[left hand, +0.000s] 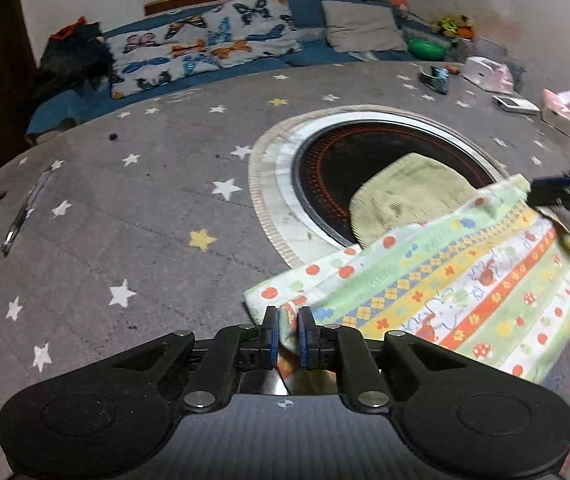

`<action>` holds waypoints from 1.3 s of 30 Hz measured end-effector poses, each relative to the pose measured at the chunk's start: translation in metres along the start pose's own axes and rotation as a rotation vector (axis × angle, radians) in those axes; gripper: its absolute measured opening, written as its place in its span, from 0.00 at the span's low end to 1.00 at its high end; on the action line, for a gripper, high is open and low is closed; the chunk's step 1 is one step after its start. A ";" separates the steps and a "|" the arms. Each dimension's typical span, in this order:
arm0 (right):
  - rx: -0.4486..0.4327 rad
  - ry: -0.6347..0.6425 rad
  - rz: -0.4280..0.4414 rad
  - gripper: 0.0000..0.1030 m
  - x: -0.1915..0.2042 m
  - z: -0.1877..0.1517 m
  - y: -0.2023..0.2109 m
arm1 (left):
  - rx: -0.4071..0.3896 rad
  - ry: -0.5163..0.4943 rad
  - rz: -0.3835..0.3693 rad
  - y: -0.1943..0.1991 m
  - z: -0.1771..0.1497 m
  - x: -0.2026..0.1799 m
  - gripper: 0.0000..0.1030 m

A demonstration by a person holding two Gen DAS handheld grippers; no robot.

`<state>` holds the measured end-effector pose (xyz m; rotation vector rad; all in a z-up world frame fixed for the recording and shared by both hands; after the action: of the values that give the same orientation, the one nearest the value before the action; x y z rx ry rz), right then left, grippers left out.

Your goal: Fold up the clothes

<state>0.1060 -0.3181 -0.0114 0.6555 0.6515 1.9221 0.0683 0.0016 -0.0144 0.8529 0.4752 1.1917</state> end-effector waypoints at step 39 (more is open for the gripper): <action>0.022 0.074 0.119 0.10 0.084 0.021 -0.054 | -0.041 0.060 -0.167 -0.024 0.040 -0.057 0.08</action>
<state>0.1204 -0.2173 -0.0194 0.6522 0.6942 2.0599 0.0935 -0.0675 -0.0152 0.7299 0.5580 1.0719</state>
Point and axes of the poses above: each gripper's, at about its wrist camera, not at the fingertips, and y roughly against the way its jaws point, x to its left, z to its top, the point moved 7 cm from there along -y, roughly the way its jaws point, and after that the axes turned 7 degrees about -y, right-handed, at the moved point
